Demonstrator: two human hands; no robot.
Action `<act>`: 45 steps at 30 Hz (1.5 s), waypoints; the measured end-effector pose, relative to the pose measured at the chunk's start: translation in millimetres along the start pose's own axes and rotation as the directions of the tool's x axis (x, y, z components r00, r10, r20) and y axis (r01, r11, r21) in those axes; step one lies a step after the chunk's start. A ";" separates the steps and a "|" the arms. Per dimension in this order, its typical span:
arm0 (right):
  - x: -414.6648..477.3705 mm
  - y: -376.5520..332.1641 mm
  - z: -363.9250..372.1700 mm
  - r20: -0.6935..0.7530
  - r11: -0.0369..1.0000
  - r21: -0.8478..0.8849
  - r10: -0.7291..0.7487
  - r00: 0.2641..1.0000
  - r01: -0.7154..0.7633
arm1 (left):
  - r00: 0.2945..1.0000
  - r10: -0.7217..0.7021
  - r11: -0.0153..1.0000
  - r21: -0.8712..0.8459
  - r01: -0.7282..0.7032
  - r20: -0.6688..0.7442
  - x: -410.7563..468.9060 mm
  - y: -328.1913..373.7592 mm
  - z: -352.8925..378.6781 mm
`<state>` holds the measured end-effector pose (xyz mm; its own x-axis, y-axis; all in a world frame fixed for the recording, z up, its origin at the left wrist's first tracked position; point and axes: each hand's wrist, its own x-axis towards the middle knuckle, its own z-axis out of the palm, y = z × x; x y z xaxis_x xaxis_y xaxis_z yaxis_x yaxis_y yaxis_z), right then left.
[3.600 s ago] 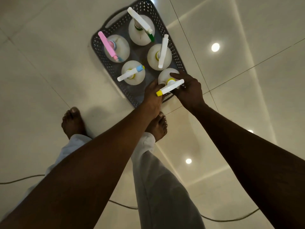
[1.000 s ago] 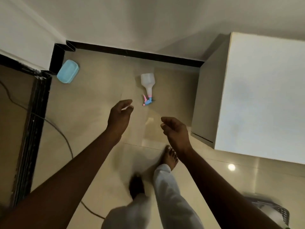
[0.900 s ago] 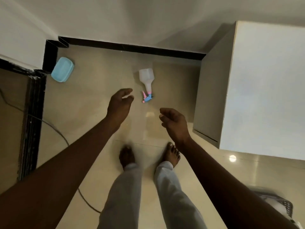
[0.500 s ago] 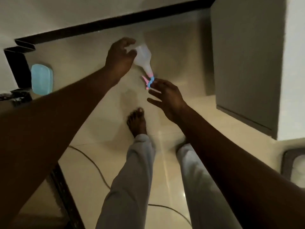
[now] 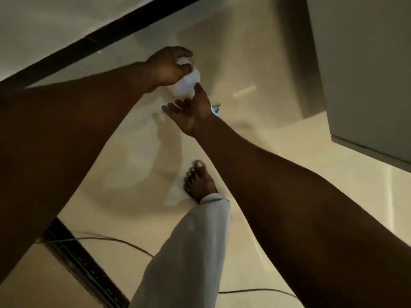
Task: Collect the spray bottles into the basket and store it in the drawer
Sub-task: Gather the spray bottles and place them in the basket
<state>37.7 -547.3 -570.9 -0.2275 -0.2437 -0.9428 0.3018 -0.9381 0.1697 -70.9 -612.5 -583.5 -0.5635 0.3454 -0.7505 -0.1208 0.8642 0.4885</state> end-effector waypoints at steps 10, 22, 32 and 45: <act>-22.6 1.1 -9.2 -0.014 0.988 -0.064 -0.142 0.990 0.141 | 0.990 -0.061 0.964 -0.264 0.026 -0.125 -48.7 -20.3 9.7; -167.3 16.3 -65.8 0.002 0.759 -0.508 -0.472 0.882 0.407 | 0.990 -0.142 0.771 -0.629 0.102 -0.013 -182.3 37.1 29.5; -300.4 -9.6 -127.4 0.006 0.576 -0.595 -0.693 0.720 0.560 | 0.999 0.001 0.826 -0.564 0.020 0.037 -255.3 158.1 72.1; -401.5 -89.6 -320.7 -0.187 0.561 -0.555 -0.803 0.565 0.614 | 0.928 0.079 0.967 -0.254 0.017 0.363 -294.8 307.3 244.7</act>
<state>398.9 -286.5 -299.6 -0.1977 0.6620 -0.7229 0.5439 -0.5395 -0.6428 258.0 -359.2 -321.1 -0.2362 0.5221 -0.8195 -0.3340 0.7484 0.5730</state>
